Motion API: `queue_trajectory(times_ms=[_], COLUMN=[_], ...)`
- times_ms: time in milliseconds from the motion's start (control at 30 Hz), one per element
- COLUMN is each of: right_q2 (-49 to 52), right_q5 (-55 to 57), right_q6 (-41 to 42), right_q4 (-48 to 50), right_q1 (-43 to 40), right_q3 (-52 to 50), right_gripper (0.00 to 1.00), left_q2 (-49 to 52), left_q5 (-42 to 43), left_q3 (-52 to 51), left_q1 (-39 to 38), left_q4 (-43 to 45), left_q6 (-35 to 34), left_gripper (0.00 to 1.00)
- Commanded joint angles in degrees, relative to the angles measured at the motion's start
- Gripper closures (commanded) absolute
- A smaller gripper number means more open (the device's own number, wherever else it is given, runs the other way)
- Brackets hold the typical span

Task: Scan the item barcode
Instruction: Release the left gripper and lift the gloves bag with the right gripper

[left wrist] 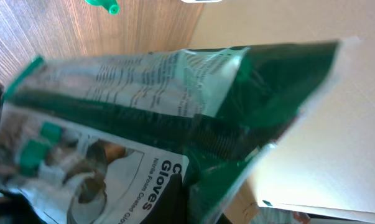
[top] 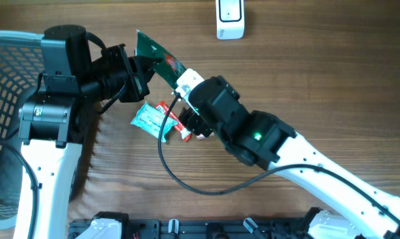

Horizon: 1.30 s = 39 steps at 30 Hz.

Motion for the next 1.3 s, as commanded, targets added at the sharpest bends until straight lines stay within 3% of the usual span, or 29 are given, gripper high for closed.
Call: queue_trajectory(times_ms=[0, 100, 200, 233, 267, 300, 467, 500, 567, 667, 867, 1067, 1267], right_q2=[0.6, 0.2, -1.6, -2.5, -3.9, -5.9, -15.3, -17.9, -20.3, -22.3, -21.4, -20.5, -20.5], right_q5=[3.0, 3.9, 4.4, 4.3, 3.9, 2.8, -7.4, -12.8, -18.6, -26.7, -57.5, -83.9, -88.8], right_q6=[0.7, 3.1, 6.5, 7.9, 9.4, 11.0, 18.1, 20.7, 24.5, 30.0, 33.2, 31.9, 34.9], right_q4=[0.7, 1.6, 1.9, 1.9, 1.8, 1.6, -1.9, -4.0, -7.1, -11.3, -14.3, -14.2, -13.5], right_q1=[0.1, 0.1, 0.1, 0.1, 0.1, 0.1, -3.6, -5.9, -9.3, -15.8, -31.9, -36.3, -36.3], right_q3=[-0.2, -0.2, -0.2, -0.2, -0.2, -0.2, -0.2, -0.2, -0.2, -0.2, -0.2, -0.2, -0.2], right_gripper=[0.43, 0.71, 0.90, 0.94, 0.95, 0.96, 0.96, 0.96, 0.96, 0.96, 0.96, 0.96, 0.96], left_q2=[-0.5, -0.5, -0.5, -0.5, -0.5, -0.5, -0.5, -0.5, -0.5, -0.7, -3.6, -9.1, -11.4], left_q5=[1.5, 1.5, 1.5, 1.4, 0.9, 0.2, -1.1, -1.1, -1.4, -7.6, -34.0, -57.2, -59.6], left_q3=[0.3, 0.3, 0.3, 0.3, 0.3, 0.3, 0.3, 0.3, 0.3, 0.3, 0.3, 0.3, 0.3], left_q1=[0.2, 0.2, 0.2, 0.2, 0.2, 0.2, 0.2, 0.2, 0.2, 0.2, -0.7, -10.4, -15.8], left_q4=[0.2, 0.2, -0.4, -0.4, -0.4, -0.4, -0.4, -0.5, -1.8, -7.4, -23.5, -36.1, -46.0], left_q6=[-1.0, -0.7, 2.4, 3.6, 6.5, 11.1, 26.8, 35.0, 44.5, 53.4, 58.0, 59.7, 59.8], left_gripper=[0.95, 0.91, 0.70, 0.59, 0.20, 0.00, 0.00, 0.00, 0.00, 0.00, 0.00, 0.00, 0.00])
